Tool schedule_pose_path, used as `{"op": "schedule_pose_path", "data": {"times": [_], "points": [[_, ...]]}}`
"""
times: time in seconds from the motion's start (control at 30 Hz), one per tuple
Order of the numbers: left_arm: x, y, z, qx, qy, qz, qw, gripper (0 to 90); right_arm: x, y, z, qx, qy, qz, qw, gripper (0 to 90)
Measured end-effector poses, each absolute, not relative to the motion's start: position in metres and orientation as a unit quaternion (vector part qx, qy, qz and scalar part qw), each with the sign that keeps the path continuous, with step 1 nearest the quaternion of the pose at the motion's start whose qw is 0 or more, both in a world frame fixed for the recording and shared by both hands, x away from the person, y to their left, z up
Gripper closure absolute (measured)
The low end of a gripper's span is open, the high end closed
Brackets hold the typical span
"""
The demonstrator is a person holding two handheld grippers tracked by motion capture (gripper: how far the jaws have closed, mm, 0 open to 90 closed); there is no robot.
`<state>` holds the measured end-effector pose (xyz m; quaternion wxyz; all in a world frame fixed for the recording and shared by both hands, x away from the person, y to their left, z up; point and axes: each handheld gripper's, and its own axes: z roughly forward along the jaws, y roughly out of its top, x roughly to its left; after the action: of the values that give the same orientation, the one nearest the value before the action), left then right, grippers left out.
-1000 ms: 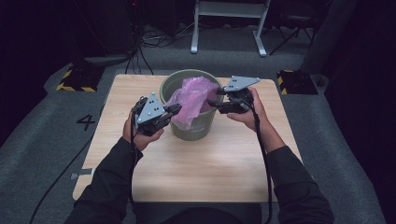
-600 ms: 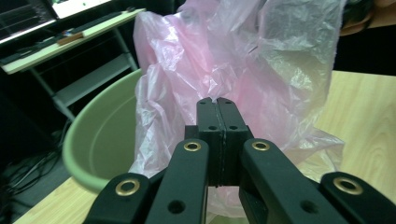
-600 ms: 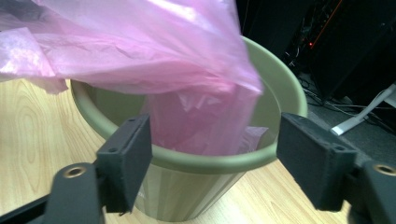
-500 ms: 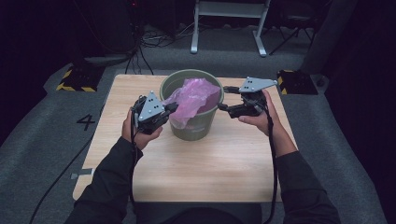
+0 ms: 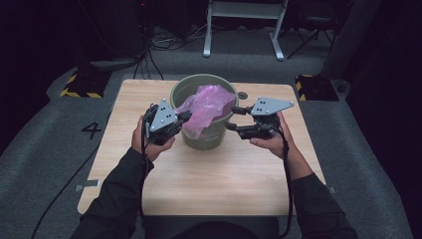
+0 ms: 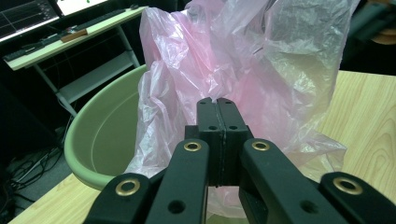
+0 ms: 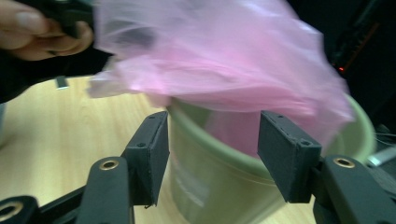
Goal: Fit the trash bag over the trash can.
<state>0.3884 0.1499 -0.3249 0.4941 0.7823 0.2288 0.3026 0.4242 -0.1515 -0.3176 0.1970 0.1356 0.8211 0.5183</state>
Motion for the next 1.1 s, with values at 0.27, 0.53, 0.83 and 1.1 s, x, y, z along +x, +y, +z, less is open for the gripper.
{"op": "schedule_pose_path", "data": {"times": [0.27, 0.53, 0.83, 1.1], "points": [[0.387, 0.143, -0.327, 0.783, 0.224, 0.302, 0.495, 89.9, 0.41, -0.123, -0.326, 0.105, 0.826, 0.528, 0.166, 40.6], [0.386, 0.138, -0.328, 0.783, 0.221, 0.301, 0.497, 89.9, 0.407, -0.101, -0.327, 0.102, 0.822, 0.539, 0.154, 37.9], [0.385, 0.139, -0.329, 0.782, 0.223, 0.299, 0.499, 89.9, 0.402, -0.106, -0.319, 0.115, 0.81, 0.552, 0.162, 35.0], [0.383, 0.132, -0.33, 0.789, 0.207, 0.292, 0.5, 89.9, 0.4, -0.094, -0.317, 0.12, 0.813, 0.546, 0.165, 39.8]]}}
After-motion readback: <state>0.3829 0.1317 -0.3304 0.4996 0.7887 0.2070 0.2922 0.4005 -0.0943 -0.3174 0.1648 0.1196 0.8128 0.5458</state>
